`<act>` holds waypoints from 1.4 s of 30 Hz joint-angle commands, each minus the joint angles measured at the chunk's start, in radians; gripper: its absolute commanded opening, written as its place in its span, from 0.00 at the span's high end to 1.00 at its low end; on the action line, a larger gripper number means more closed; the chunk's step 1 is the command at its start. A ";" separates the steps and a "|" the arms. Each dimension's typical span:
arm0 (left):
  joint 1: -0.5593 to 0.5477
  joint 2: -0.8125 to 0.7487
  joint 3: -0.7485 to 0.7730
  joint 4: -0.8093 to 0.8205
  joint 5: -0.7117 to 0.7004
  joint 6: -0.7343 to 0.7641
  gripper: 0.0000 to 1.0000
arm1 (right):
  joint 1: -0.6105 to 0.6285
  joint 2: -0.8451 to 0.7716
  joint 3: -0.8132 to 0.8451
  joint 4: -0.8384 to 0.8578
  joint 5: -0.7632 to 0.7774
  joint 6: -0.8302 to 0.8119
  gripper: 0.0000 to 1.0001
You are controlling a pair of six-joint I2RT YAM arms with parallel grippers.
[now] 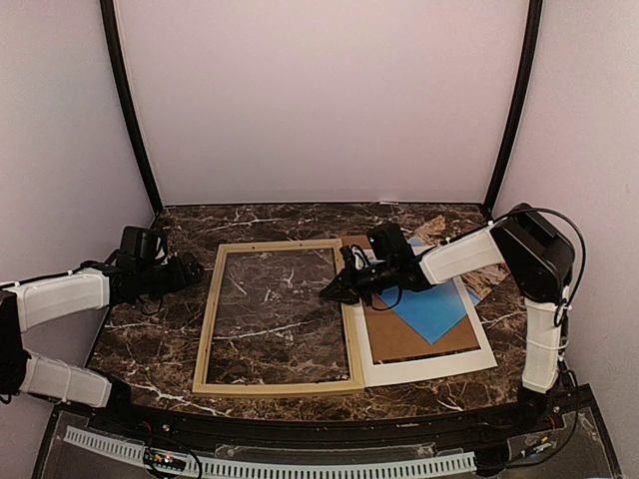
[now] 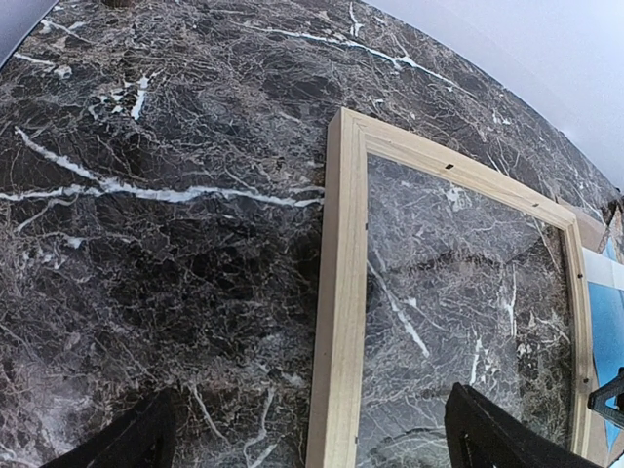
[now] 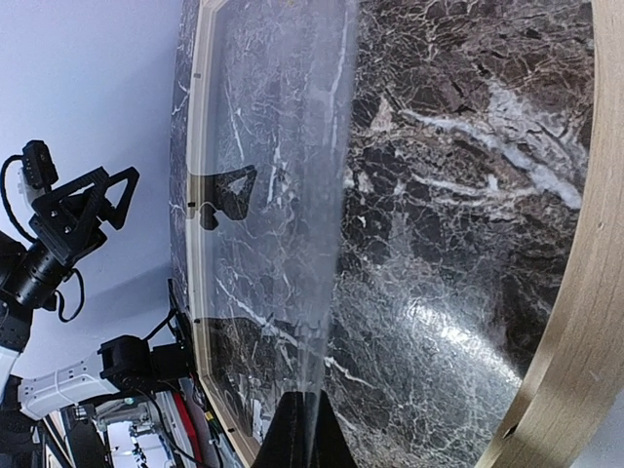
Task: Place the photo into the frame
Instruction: Place the glass panel at the frame body.
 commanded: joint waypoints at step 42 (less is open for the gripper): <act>-0.009 0.011 -0.002 0.017 0.002 0.019 0.01 | -0.018 -0.053 0.008 -0.014 0.015 -0.031 1.00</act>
